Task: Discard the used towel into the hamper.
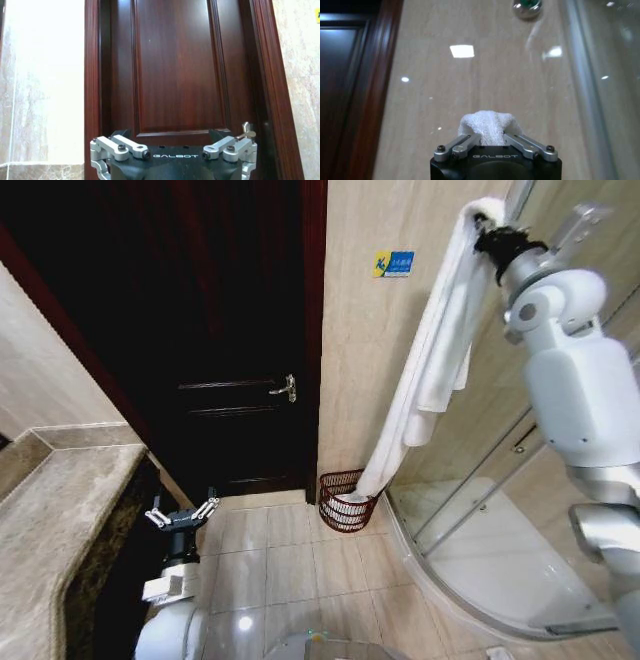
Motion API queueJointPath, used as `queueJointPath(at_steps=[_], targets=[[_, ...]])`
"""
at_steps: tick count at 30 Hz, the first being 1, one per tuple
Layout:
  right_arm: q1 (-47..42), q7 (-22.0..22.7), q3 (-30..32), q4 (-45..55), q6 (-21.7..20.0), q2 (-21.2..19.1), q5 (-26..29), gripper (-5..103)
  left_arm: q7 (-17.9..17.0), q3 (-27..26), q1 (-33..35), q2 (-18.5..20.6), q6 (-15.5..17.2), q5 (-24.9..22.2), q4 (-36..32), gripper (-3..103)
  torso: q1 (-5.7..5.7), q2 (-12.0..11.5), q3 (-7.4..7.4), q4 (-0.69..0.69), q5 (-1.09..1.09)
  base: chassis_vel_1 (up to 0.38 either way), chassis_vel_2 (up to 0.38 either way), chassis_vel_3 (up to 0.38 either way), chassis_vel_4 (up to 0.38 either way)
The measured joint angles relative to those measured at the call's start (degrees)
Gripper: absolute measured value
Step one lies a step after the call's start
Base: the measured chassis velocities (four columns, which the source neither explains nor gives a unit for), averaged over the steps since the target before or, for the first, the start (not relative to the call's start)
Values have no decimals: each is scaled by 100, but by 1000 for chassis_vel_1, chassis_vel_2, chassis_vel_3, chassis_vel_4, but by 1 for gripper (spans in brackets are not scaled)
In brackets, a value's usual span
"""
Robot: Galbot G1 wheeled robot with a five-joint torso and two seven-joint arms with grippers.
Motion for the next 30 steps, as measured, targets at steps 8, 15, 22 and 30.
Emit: queueJointPath(at_steps=[8, 15, 22, 30], targets=[[-326, 81, 30, 359, -25, 187, -20, 4, -2, 11, 24, -68, -42, 83, 14, 100, 0, 0, 0, 0, -1, 0, 0, 0, 0], [-531, 41, 101, 304, -26, 241, -149, 4, -2, 90, -40, -79, -16, 181, 50, 100, 0, 0, 0, 0, -1, 0, 0, 0, 0], [-918, -390, 291, -200, 321, 111, -942, 4, -2, 105, -83, -48, -20, 196, 212, 100, 0, 0, 0, -2, 1, 0, 0, 0, 0], [-948, -506, 293, -391, 449, 88, -1179, 4, -2, 132, -93, -41, -40, 202, 233, 100, 0, 0, 0, -2, -1, 0, 0, 0, 0]])
